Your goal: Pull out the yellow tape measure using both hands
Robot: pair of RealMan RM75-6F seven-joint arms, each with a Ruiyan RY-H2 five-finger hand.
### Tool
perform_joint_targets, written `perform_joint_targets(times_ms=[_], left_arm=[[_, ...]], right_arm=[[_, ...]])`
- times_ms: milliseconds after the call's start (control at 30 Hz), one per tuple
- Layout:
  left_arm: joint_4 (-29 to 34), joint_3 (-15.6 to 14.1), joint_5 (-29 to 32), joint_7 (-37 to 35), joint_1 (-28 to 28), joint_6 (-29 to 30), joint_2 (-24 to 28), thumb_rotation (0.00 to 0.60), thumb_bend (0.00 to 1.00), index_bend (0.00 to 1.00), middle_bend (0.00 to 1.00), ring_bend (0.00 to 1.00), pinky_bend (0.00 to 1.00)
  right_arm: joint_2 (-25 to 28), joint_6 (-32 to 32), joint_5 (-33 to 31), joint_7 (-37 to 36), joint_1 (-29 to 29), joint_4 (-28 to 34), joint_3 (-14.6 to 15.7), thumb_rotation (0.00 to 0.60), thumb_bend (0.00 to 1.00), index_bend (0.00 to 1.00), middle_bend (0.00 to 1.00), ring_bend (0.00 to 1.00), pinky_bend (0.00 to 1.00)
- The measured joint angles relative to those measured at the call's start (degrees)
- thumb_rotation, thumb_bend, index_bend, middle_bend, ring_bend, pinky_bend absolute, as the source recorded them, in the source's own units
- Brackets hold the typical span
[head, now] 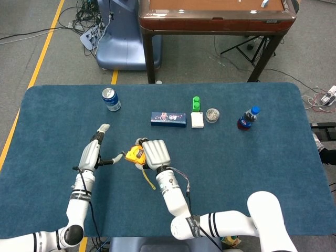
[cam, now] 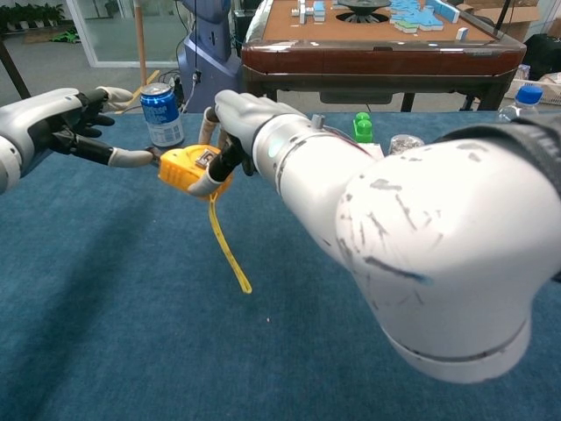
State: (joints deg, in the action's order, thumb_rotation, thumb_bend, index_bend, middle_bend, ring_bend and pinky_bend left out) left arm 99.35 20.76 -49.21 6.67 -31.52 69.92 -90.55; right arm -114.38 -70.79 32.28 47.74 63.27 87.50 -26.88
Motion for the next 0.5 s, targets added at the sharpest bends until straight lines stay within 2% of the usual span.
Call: perform_joint_targets(times_ms=[233, 500], left_arm=[[-0.4, 0.3, 0.5, -0.3, 0.2, -0.1, 0.6, 0.6, 0.19, 0.05, 0.0, 0.0, 0.0], [-1.0, 0.4, 1.3, -0.7, 0.5, -0.5, 1.2, 0.6, 0.24, 0.16, 0.0, 0.0, 0.0]], right_arm=[[0.3, 0.2, -0.8, 0.2, 0.2, 0.2, -0.2, 0.6, 0.77, 0.75, 0.72, 0.69, 0.43], [0.5, 0.1, -1.2, 0.2, 0.4, 0.3, -0.1, 0.6, 0.77, 0.75, 0.72, 0.69, 0.43]])
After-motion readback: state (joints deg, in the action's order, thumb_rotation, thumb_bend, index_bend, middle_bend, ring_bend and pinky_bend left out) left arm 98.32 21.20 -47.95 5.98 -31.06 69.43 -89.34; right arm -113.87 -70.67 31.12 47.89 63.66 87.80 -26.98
